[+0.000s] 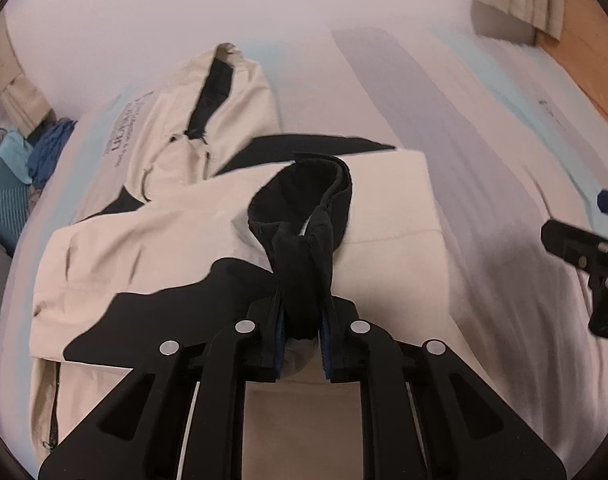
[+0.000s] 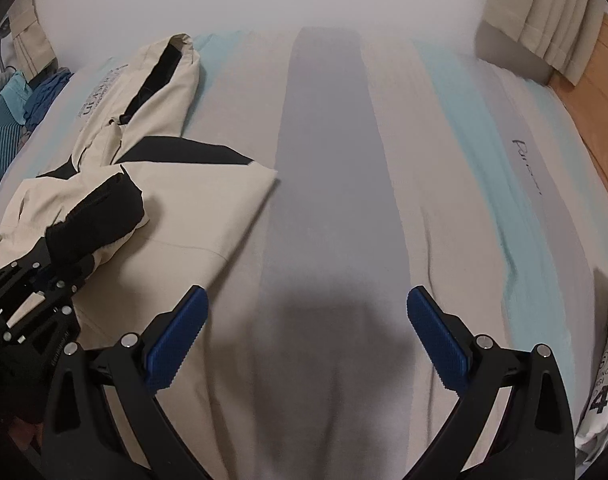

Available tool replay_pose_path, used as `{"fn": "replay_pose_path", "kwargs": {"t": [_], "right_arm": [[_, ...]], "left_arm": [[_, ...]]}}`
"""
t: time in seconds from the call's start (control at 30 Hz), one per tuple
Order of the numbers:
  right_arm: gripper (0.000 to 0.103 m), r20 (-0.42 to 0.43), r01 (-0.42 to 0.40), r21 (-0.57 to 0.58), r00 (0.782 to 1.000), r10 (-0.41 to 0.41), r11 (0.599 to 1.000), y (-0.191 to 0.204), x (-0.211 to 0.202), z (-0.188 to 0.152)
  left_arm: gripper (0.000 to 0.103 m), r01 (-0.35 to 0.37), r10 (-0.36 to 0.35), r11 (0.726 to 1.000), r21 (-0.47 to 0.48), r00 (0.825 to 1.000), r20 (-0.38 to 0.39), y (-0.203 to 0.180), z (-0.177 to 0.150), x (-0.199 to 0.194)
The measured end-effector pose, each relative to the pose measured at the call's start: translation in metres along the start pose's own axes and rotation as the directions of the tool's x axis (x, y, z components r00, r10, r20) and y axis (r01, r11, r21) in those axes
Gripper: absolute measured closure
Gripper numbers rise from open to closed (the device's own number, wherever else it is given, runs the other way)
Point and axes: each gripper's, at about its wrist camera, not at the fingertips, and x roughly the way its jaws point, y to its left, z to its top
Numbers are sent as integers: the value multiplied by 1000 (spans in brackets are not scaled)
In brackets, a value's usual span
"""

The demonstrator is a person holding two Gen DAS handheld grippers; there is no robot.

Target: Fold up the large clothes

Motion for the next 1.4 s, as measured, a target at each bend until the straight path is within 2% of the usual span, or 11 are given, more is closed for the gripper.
{"fn": "replay_pose_path", "kwargs": {"t": [0.1,0.17,0.2,0.27,0.33,0.5,0.6,0.73,0.83,1.0,1.4], "right_arm": [[7,-3,-8,-2,1000,8,1000,-7,-2,-2],[7,0,-12,-10,1000,12,1000,-10,-4,-1],[7,1,-13,-15,1000,13,1000,-11,-6,0],[7,-1,-12,-24,1000,12,1000,-11,-9,1],[7,2,-18,-32,1000,18,999,-9,-14,6],[7,27,-26,-67,999,28,997,10,-26,25],[7,83,-33,-65,996,39,997,29,-37,42],[7,163,-60,-51,984,68,997,58,-45,68],[7,159,-74,-62,984,83,995,84,-35,87],[7,134,-78,-55,987,85,995,120,-4,122],[7,81,-144,-105,985,153,984,179,102,203]], "left_arm": [[78,16,-16,1000,8,1000,-14,-8,-3,2],[56,31,-31,999,17,999,-17,-13,-3,-1],[41,40,-40,999,12,999,-13,-14,-3,-3],[33,50,-50,999,-4,999,1,-12,-2,-10],[19,61,-61,998,-11,998,5,-8,0,-17],[7,132,-134,988,-79,991,-18,36,10,-26],[6,137,-139,987,-90,990,-17,73,21,-22],[6,98,-100,992,-79,995,-19,125,39,-10],[6,87,-89,993,-80,996,-14,162,57,-1],[6,121,-124,987,-103,992,-23,211,91,25],[6,191,-195,976,-106,981,-23,272,157,121]]}}
